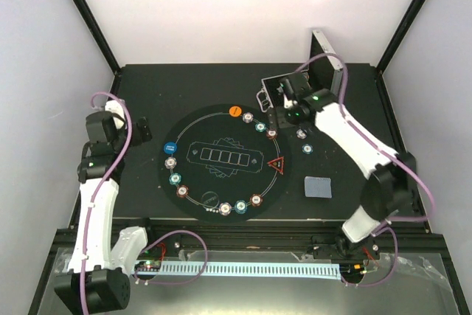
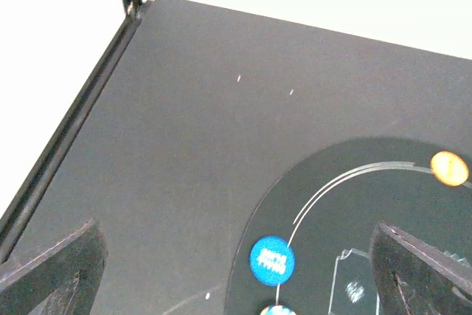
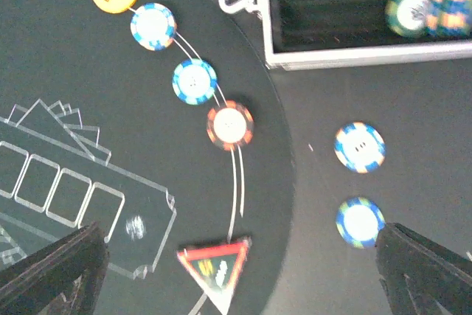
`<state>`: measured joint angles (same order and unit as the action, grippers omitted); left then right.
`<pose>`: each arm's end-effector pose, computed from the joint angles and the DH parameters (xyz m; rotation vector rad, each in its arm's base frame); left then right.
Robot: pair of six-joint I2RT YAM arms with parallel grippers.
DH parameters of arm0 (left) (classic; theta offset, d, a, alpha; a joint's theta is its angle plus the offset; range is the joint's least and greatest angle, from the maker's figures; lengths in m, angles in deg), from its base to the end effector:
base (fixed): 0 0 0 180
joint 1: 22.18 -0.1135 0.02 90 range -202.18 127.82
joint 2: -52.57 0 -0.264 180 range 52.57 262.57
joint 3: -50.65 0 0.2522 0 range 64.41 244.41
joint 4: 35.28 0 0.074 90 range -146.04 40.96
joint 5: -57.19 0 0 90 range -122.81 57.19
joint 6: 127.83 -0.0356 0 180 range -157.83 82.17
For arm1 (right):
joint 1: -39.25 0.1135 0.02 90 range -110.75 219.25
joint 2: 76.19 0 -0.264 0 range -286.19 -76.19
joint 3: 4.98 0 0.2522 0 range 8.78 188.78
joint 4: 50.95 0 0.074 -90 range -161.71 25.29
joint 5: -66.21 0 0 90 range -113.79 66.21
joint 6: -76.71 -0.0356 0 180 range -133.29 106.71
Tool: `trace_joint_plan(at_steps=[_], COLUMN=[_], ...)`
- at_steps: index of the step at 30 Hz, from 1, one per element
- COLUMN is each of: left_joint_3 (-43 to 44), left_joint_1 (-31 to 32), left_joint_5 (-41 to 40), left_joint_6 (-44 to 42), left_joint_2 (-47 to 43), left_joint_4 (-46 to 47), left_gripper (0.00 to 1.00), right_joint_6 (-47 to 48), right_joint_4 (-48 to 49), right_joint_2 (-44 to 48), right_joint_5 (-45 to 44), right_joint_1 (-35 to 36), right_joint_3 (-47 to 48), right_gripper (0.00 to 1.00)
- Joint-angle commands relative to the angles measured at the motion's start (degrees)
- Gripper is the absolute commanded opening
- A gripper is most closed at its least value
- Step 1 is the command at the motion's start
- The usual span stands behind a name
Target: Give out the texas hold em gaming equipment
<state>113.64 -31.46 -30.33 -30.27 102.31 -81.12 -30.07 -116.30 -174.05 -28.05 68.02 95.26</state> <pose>0.1850 0.0287 0.3138 -0.2881 2.1196 -0.0287 0.3149 0.1699 0.2880 -0.2555 2.6620 0.1571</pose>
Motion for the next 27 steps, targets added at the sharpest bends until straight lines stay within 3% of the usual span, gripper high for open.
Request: trace_joint_plan(at_steps=[1,4,9,13,22,27], left_joint_3=[0.9,5.2,12.0,11.2,8.1,8.1], left_joint_1=[0.4,1.8,7.7,10.7,10.8,10.8], left_joint_5=[5.1,8.6,7.2,5.6,5.0,4.8], left_joint_6=[1.9,3.5,0.0,-1.6,-1.6,-1.8], left_joint_2=[-1.7,1.3,7.9,10.6,9.9,9.6], left_joint_4=[7.7,9.4,10.1,11.8,12.1,11.8], left_gripper=[0.99,0.99,0.99,0.99,0.99,0.99], right_joint_6=[-4.8,-11.1,-24.7,-33.7,-50.2,-56.1], right_joint_4=[-2.9,-3.5,-4.2,-5.5,2.1,8.3], right_joint_2=[13.2,22.5,35.6,42.9,51.6,52.8], right_joint_5=[-1.1,0.7,4.3,5.1,15.3,16.4], right_joint_1=[-0.9,-1.7,-3.8,-5.8,-6.2,-6.2], right_joint_3=[-10.0,-18.3,-31.2,-38.5,-51.8,-58.5], right_gripper=[1.00,1.00,1.00,1.00,1.00,1.00])
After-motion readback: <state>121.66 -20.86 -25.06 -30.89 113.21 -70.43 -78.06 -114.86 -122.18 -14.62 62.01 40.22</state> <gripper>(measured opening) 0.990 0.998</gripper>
